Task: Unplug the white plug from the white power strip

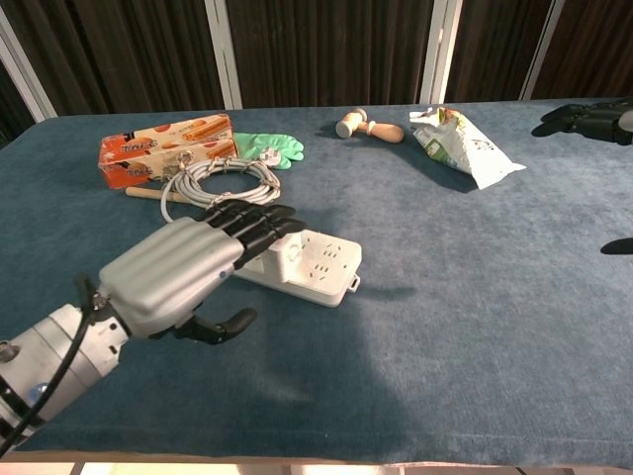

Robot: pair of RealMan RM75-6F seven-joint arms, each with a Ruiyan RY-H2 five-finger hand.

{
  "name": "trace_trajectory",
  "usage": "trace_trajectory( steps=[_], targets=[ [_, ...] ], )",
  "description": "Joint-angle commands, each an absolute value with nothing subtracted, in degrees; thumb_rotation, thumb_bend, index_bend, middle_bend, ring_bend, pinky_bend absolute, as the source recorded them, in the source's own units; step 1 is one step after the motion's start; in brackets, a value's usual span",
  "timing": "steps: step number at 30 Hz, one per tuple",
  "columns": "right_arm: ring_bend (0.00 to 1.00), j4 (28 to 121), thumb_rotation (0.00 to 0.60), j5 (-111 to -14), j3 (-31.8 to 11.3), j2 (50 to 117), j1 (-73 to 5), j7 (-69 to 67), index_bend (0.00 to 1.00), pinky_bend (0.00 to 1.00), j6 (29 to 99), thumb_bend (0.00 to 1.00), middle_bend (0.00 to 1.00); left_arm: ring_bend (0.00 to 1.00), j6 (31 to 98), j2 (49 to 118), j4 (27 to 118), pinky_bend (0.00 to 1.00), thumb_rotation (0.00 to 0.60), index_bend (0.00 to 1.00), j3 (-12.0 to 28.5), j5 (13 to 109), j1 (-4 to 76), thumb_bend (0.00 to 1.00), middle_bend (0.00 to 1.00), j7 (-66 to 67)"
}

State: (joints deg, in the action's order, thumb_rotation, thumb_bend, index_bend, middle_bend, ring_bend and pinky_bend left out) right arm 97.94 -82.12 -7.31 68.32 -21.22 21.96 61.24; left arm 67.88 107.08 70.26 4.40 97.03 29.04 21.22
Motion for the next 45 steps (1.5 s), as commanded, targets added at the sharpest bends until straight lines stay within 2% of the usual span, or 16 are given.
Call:
trace_trajectory(
  steps=[1,8,17,22,37,45],
  targets=[
    [0.00,98.4,0.600,-82.1,-6.9,67.4,-21.3,20.8,0.00,0.01,61.4,0.24,0.00,0.00,66.7,110.9,65.9,0.02,0.600,0.00,5.9,95.5,31.0,0.39,0.00,22.6],
    [0.00,98.1,0.600,-81.7,-6.0,66.1,-21.6,18.9,0.00,0.01,61.4,0.24,0.00,0.00,66.2,115.6,57.9,0.03,0.600,0.00,7.8,93.3,33.4,0.38,0.01,22.3],
    [0.00,97.5,0.600,-80.8,-5.2,65.2,-22.0,17.3,0.00,0.01,61.2,0.24,0.00,0.04,68.3,117.6,53.4,0.05,0.600,0.03,7.3,92.7,34.3,0.38,0.11,19.6],
    [0.00,97.2,0.600,-80.2,-4.9,64.8,-22.1,16.6,0.00,0.01,61.2,0.24,0.00,0.11,68.6,119.1,50.9,0.08,0.600,0.10,7.5,92.0,35.3,0.39,0.20,17.7],
    [0.00,96.8,0.600,-79.7,-3.8,64.5,-22.7,16.1,0.00,0.01,61.1,0.24,0.00,0.25,69.4,120.8,48.1,0.14,0.600,0.27,7.3,90.6,36.7,0.40,0.38,16.7],
    [0.00,96.9,0.600,-79.5,-3.4,64.3,-22.9,16.1,0.00,0.01,61.3,0.24,0.00,0.28,69.6,119.9,49.5,0.16,0.600,0.32,7.2,89.8,36.9,0.43,0.42,17.9]
  ],
)
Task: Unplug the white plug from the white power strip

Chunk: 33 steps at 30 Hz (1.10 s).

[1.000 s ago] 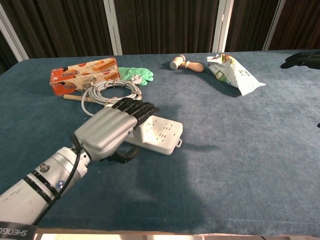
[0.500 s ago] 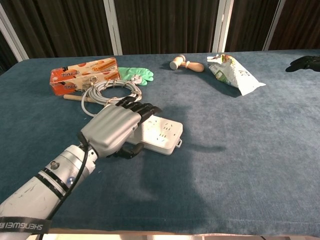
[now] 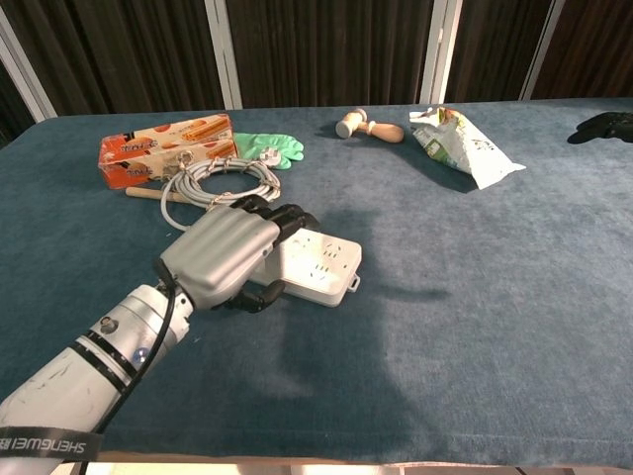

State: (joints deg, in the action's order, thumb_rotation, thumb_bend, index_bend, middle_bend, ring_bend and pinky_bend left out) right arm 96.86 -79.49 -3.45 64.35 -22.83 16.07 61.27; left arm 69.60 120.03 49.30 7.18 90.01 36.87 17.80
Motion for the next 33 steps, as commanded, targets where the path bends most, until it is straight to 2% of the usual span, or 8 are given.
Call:
trace_trajectory(
  steps=[1,8,15,21,26,29,33],
  targets=[
    [0.00,96.9,0.600,-79.4,-3.4,64.3,-22.9,16.1,0.00,0.01,61.3,0.24,0.00,0.28,69.6,119.9,49.6,0.17,0.600,0.33,7.2,89.8,37.0,0.43,0.43,18.0],
    [0.00,97.0,0.600,-79.3,-3.1,64.4,-23.1,16.3,0.00,0.01,61.4,0.24,0.00,0.35,70.6,119.9,50.0,0.21,0.600,0.40,6.9,89.9,37.1,0.47,0.52,17.7],
    [0.00,97.1,0.600,-79.2,-2.9,64.5,-23.1,16.6,0.00,0.01,61.6,0.24,0.00,0.39,71.2,119.8,51.2,0.23,0.600,0.44,7.0,89.5,37.3,0.47,0.57,17.4],
    [0.00,97.1,0.600,-79.4,-2.5,64.6,-23.2,16.7,0.00,0.01,61.7,0.24,0.00,0.45,71.4,119.6,51.8,0.27,0.600,0.55,6.6,89.6,37.2,0.50,0.66,17.7],
    [0.00,95.6,0.600,-83.4,-1.6,66.9,-23.9,17.3,0.00,0.01,62.3,0.24,0.00,0.47,72.0,119.9,51.7,0.29,0.600,0.57,6.0,89.9,37.1,0.53,0.68,18.6],
    [0.00,93.1,0.600,-88.3,-0.7,70.2,-25.4,16.9,0.00,0.01,62.3,0.30,0.00,0.47,72.1,120.3,51.5,0.29,0.600,0.58,6.0,89.8,37.1,0.53,0.68,18.9],
    [0.00,87.4,0.600,-95.3,-0.1,76.5,-28.4,16.5,0.00,0.01,62.4,0.48,0.00,0.48,72.0,120.7,51.6,0.30,0.600,0.58,6.2,89.6,37.3,0.54,0.69,19.0]
  ],
)
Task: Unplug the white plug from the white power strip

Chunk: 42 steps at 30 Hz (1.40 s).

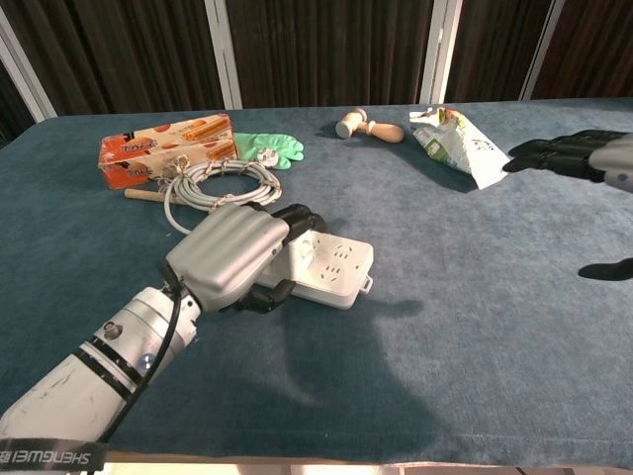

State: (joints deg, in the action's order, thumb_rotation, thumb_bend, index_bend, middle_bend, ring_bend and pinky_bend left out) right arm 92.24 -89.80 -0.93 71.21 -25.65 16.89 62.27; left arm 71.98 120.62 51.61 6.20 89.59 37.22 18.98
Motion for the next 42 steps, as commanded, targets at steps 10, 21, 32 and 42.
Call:
trace_trajectory(
  steps=[10,21,32,42],
  targets=[
    [0.00,76.4,0.600,-97.6,-1.0,88.6,-35.2,15.3,0.00,0.01,56.1,0.70,0.00,0.48,72.6,120.5,51.9,0.32,0.600,0.58,6.7,89.5,37.5,0.56,0.69,18.5],
    [0.00,72.7,0.600,-94.0,-2.1,94.0,-38.5,15.6,0.00,0.01,52.0,0.75,0.00,0.48,73.0,119.8,52.6,0.32,0.600,0.58,6.6,89.4,37.5,0.56,0.69,18.3],
    [0.00,73.6,0.600,-91.3,-1.3,93.5,-40.3,21.1,0.00,0.01,48.1,0.82,0.00,0.49,72.9,119.5,53.0,0.33,0.600,0.59,6.8,89.0,37.4,0.58,0.69,17.9],
    [0.00,75.4,0.600,-88.2,-0.7,93.1,-40.9,27.4,0.01,0.01,45.8,0.82,0.00,0.50,73.8,119.5,52.8,0.33,0.600,0.60,6.5,89.3,37.2,0.60,0.70,17.6]
  ],
)
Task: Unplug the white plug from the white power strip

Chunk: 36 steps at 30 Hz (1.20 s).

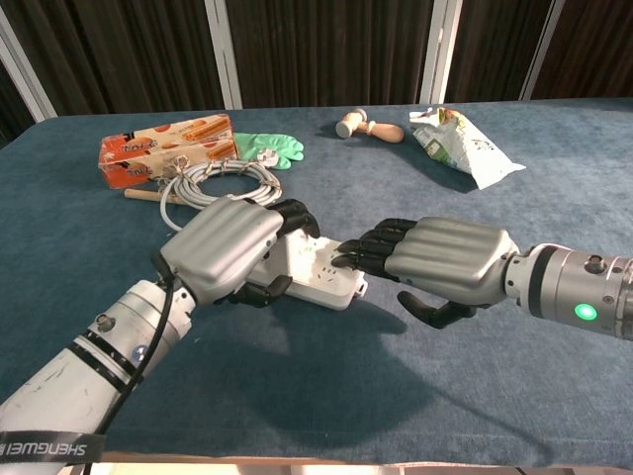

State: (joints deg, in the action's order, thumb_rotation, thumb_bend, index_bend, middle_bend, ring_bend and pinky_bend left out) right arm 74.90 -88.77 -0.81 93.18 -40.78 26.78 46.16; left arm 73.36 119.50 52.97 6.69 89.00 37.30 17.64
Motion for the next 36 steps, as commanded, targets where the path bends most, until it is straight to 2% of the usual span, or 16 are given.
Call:
trace_trajectory(
  steps=[1,5,15,20,25,31,36],
  targets=[
    [0.00,75.5,0.600,-88.0,-0.7,93.0,-40.9,27.8,0.00,0.01,45.8,0.82,0.00,0.50,74.1,119.6,52.7,0.34,0.600,0.60,6.3,89.5,37.1,0.60,0.70,17.5],
    [0.00,75.9,0.600,-87.1,-0.5,93.0,-41.1,29.2,0.00,0.01,45.5,0.82,0.00,0.51,75.5,119.9,52.4,0.36,0.600,0.61,6.0,90.2,36.8,0.62,0.72,17.2],
    [0.00,77.3,0.600,-84.1,-0.3,93.1,-41.4,32.9,0.00,0.01,44.5,0.82,0.00,0.57,77.7,121.0,49.8,0.41,0.600,0.68,5.4,91.5,36.3,0.76,0.77,17.0],
    [0.00,78.1,0.600,-82.8,-0.4,93.0,-41.5,34.4,0.00,0.01,44.7,0.82,0.00,0.58,79.0,121.1,48.8,0.43,0.600,0.68,5.9,91.9,36.6,0.77,0.77,16.2],
    [0.00,79.0,0.600,-81.9,-0.5,92.3,-41.4,35.4,0.00,0.01,45.5,0.82,0.00,0.58,83.4,120.5,48.3,0.44,0.600,0.68,7.4,93.9,37.7,0.77,0.77,14.5],
    [0.00,82.0,0.600,-82.5,-0.5,89.7,-40.9,35.4,0.00,0.01,48.0,0.82,0.00,0.58,85.8,116.4,52.1,0.44,0.600,0.68,9.6,93.3,37.6,0.77,0.77,13.1],
    [0.00,87.2,0.600,-84.7,-0.9,83.9,-39.7,32.7,0.00,0.01,52.6,0.82,0.00,0.58,84.9,109.2,59.4,0.44,0.600,0.68,11.3,89.2,34.5,0.77,0.77,11.2]
  ],
)
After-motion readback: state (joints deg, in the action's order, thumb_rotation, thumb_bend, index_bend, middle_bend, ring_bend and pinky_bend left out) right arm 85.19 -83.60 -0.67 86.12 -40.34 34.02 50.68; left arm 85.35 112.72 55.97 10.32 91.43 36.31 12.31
